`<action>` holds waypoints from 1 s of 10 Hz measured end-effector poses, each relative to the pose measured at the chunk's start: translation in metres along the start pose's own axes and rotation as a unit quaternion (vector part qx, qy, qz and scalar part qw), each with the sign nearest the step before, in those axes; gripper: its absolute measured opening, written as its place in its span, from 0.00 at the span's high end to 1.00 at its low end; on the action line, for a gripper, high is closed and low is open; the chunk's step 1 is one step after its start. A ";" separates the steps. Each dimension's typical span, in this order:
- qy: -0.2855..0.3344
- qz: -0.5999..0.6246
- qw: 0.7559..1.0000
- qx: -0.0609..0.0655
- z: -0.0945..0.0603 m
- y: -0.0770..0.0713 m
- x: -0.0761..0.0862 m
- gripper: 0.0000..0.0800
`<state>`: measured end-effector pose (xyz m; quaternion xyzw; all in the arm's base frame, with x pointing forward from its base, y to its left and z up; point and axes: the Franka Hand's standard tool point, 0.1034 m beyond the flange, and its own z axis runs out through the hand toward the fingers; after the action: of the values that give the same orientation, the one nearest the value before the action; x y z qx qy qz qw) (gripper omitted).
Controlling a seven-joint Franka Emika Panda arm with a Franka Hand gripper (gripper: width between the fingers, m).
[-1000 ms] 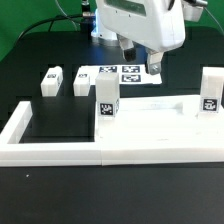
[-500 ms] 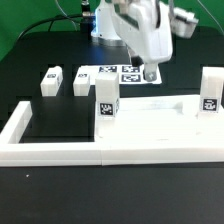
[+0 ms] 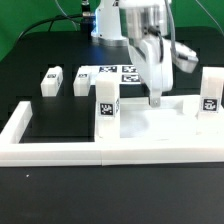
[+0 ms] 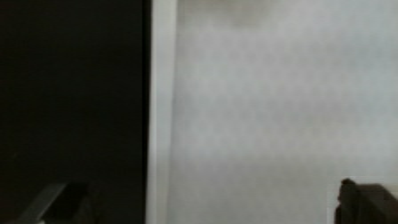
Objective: Assemble desk
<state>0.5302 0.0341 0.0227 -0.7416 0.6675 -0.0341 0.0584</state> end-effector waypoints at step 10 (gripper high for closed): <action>-0.011 -0.006 0.999 -0.030 0.016 0.016 -0.006 0.88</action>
Offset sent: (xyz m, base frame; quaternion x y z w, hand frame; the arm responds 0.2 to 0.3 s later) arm 0.0000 0.0000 0.0000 0.0000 0.0000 0.0000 1.0000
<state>0.5157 0.0391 0.0053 -0.7473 0.6630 -0.0062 0.0435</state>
